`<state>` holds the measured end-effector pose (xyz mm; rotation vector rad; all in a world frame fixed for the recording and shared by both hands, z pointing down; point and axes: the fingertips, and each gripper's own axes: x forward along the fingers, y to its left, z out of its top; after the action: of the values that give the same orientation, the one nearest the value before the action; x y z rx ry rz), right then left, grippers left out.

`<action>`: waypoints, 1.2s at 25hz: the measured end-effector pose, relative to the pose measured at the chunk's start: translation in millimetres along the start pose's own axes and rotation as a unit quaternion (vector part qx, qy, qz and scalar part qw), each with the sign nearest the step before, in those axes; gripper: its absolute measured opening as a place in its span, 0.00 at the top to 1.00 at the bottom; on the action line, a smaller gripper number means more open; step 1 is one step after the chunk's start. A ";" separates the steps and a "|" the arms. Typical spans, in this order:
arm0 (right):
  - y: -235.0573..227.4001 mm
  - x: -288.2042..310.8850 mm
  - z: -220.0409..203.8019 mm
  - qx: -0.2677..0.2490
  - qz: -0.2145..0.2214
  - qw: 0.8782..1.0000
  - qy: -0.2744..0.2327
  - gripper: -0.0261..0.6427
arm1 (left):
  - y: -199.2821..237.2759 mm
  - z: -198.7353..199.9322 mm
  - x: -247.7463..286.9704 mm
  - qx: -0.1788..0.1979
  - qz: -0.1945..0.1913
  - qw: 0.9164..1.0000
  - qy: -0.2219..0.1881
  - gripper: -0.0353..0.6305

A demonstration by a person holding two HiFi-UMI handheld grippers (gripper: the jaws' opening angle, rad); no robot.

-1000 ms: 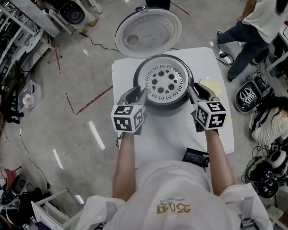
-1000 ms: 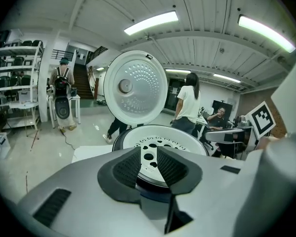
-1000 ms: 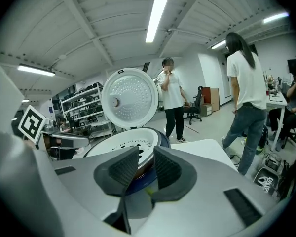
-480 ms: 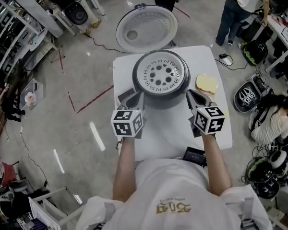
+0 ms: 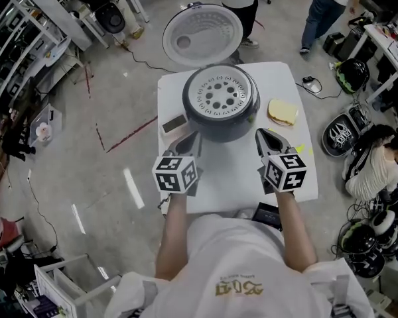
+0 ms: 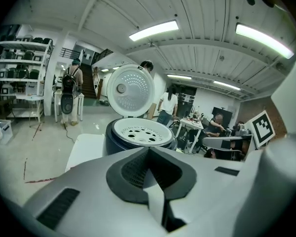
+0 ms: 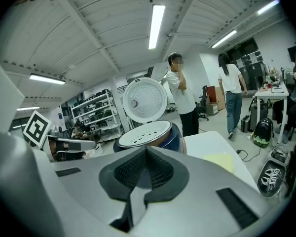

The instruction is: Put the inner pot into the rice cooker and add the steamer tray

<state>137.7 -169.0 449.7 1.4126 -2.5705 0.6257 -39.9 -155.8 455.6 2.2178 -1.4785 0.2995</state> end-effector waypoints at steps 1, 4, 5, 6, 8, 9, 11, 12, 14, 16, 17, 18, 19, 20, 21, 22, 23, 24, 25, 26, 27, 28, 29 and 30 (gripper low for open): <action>0.8 -3.5 -2.9 -0.005 -0.001 1.000 0.001 0.94 | -3.4 -1.7 -2.9 0.000 -0.001 1.000 -0.003 0.92; 4.6 -13.9 -9.3 -0.013 -0.001 1.000 -0.004 0.94 | -13.3 -5.3 -12.2 0.000 -0.004 1.000 -0.015 0.92; 5.9 -16.9 -10.1 -0.015 -0.001 1.000 -0.006 0.94 | -16.2 -5.5 -15.0 -0.001 -0.004 1.000 -0.019 0.92; 6.8 -19.6 -10.4 -0.016 -0.002 1.000 -0.009 0.94 | -18.5 -5.6 -17.4 -0.001 -0.005 1.000 -0.022 0.92; 8.1 -24.3 -10.7 -0.017 -0.004 1.000 -0.015 0.94 | -21.3 -7.1 -20.8 0.001 -0.003 1.000 -0.025 0.92; 8.7 -26.4 -11.4 -0.018 -0.004 1.000 -0.016 0.94 | -22.1 -8.8 -22.1 0.002 -0.001 1.000 -0.025 0.92; 9.7 -30.1 -13.1 -0.020 -0.004 1.000 -0.017 0.94 | -23.5 -12.8 -24.3 0.000 0.001 1.000 -0.024 0.92; 10.1 -31.8 -13.7 -0.021 -0.004 1.000 -0.017 0.94 | -24.6 -14.2 -25.1 -0.001 0.001 1.000 -0.024 0.92; 10.6 -34.7 -14.4 -0.024 -0.004 1.000 -0.019 0.94 | -27.7 -15.7 -26.6 -0.002 -0.001 1.000 -0.027 0.92; 10.8 -36.3 -14.9 -0.026 -0.004 0.999 -0.020 0.94 | -30.6 -16.5 -27.4 -0.001 -0.003 1.000 -0.030 0.92; 11.0 -36.7 -15.2 -0.027 -0.004 0.999 -0.020 0.94 | -31.5 -17.0 -27.7 -0.001 -0.003 1.000 -0.031 0.92; 11.5 -37.0 -15.4 -0.028 -0.005 0.999 -0.020 0.94 | -31.9 -17.4 -28.1 -0.001 -0.004 1.000 -0.031 0.92; 12.6 -37.2 -15.4 -0.029 -0.005 0.999 -0.019 0.94 | -31.6 -17.3 -29.0 -0.002 -0.005 1.000 -0.031 0.92; 14.3 -37.2 -15.0 -0.030 -0.006 0.999 -0.018 0.94 | -30.7 -16.9 -30.1 -0.003 -0.006 1.000 -0.031 0.92; 16.4 -37.1 -14.4 -0.031 -0.006 0.999 -0.017 0.94 | -29.4 -16.3 -31.2 -0.004 -0.006 1.000 -0.030 0.92; 18.3 -36.9 -14.0 -0.032 -0.005 0.999 -0.016 0.94 | -28.0 -15.7 -32.0 -0.005 -0.006 1.000 -0.030 0.92; 19.8 -36.6 -13.9 -0.034 -0.005 0.999 -0.014 0.94 | -27.0 -15.5 -32.3 -0.006 -0.006 1.000 -0.030 0.92; 20.5 -36.4 -14.4 -0.036 -0.005 0.999 -0.013 0.94 | -26.5 -15.6 -32.1 -0.006 -0.007 1.000 -0.030 0.92; 20.7 -36.2 -15.3 -0.037 -0.005 0.999 -0.012 0.94 | -26.6 -16.2 -31.6 -0.006 -0.008 1.000 -0.030 0.92; 20.4 -36.2 -16.2 -0.036 -0.005 0.999 -0.012 0.94 | -27.0 -17.0 -30.8 -0.006 -0.008 1.000 -0.029 0.92; 19.8 -36.2 -16.9 -0.035 -0.005 0.999 -0.012 0.94 | -27.5 -17.7 -30.1 -0.006 -0.009 1.000 -0.028 0.92; 19.1 -36.3 -17.2 -0.033 -0.005 0.999 -0.012 0.94 | -28.0 -18.1 -29.6 -0.005 -0.009 1.000 -0.028 0.92; 18.7 -36.4 -17.0 -0.032 -0.005 0.999 -0.012 0.94 | -28.2 -18.1 -29.5 -0.005 -0.010 1.000 -0.027 0.92; 18.6 -36.6 -16.6 -0.030 -0.005 0.999 -0.013 0.94 | -28.2 -17.8 -29.7 -0.006 -0.010 1.000 -0.027 0.92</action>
<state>141.0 -124.9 447.7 1.4213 -2.5776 0.5270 -24.7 -113.9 451.6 2.2465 -1.4828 0.2255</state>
